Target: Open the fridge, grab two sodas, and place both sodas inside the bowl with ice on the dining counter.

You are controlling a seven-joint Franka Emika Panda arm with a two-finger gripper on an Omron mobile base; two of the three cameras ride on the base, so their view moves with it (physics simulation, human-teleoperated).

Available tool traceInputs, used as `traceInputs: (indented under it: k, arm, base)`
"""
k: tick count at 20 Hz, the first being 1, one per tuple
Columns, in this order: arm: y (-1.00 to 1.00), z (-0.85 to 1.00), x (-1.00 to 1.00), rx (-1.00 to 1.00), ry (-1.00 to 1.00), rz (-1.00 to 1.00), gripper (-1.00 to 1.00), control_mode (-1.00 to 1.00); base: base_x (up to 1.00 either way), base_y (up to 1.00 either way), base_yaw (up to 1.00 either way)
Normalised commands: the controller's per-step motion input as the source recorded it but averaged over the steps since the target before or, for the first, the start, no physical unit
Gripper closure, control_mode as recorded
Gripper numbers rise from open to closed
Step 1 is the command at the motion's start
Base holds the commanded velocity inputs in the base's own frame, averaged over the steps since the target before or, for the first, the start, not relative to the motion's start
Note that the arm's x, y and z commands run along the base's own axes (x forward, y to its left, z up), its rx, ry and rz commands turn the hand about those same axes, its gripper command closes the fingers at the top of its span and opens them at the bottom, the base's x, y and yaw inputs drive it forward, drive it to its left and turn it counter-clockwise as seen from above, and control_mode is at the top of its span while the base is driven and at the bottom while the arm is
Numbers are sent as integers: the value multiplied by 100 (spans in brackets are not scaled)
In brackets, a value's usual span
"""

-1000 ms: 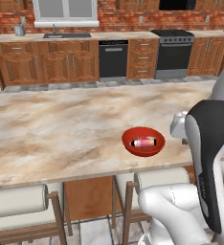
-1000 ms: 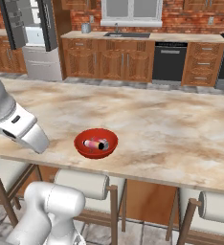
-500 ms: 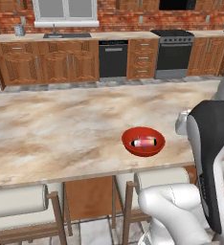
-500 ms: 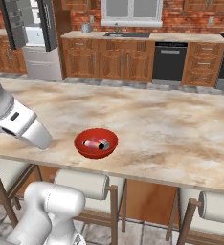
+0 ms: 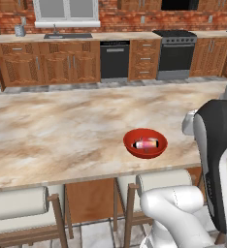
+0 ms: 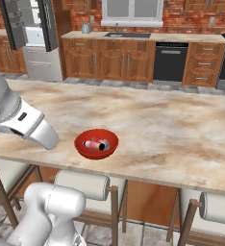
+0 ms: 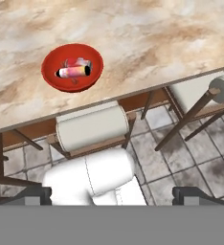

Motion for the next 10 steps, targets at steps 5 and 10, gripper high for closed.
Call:
traceInputs:
  k: [5, 10]
  arm:
    - [-12, -9, 45, 0, 0, 4, -100, -100]
    - [-11, -14, 48, 0, 2, 5, -100, -100]
  base:
    - [0, 0, 0]
    - [0, 0, 0]
